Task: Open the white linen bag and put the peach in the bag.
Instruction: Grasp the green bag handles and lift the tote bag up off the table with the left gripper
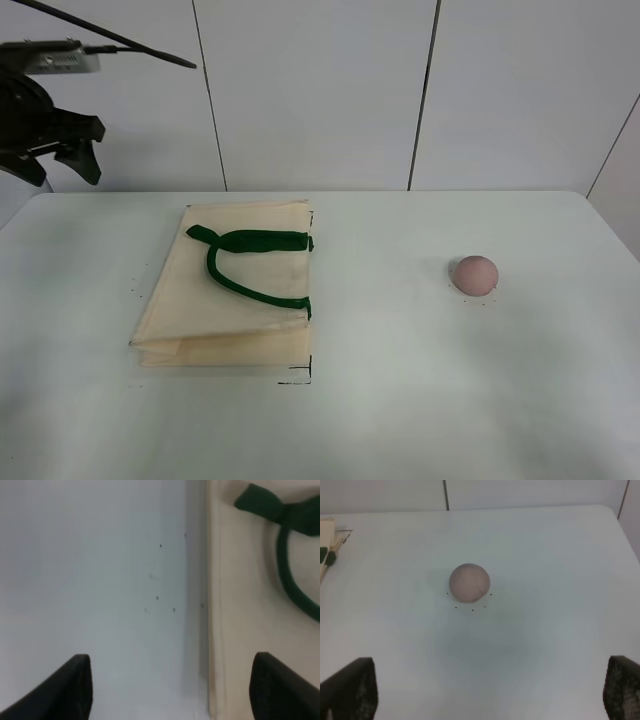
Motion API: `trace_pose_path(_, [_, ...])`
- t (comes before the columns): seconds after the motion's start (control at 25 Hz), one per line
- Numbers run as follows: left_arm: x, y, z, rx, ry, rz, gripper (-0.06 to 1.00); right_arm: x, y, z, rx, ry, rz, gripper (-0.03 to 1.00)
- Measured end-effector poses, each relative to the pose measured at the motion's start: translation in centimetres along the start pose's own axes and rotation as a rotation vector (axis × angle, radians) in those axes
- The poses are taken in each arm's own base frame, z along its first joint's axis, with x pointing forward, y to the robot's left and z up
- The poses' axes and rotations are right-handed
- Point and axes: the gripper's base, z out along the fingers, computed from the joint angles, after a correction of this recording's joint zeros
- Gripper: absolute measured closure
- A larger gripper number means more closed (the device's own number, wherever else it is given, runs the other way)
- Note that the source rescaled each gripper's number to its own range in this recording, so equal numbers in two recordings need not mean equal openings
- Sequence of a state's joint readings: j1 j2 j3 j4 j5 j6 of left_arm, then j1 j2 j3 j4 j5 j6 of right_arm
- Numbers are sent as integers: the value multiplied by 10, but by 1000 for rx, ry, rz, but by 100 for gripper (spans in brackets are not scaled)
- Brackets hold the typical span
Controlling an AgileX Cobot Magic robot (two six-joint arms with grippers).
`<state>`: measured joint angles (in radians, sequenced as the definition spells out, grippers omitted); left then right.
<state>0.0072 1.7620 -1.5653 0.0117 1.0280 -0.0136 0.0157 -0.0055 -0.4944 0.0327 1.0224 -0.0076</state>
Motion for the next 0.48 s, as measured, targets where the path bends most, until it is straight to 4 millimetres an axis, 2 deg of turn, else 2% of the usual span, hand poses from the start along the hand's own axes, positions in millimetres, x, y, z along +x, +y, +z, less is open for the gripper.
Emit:
trace_pose_path(0.12, [-15, -3, 34, 19, 68, -45, -6, 0, 0, 0, 0, 0, 0, -3])
trace_pose_path(0.24, [-18, -17, 63, 46, 126, -69, -6, 0, 0, 0, 0, 0, 0, -3])
trace_pose_path(0.48, [-15, -77, 100, 83, 169, 5, -6, 0, 0, 0, 0, 0, 0, -3])
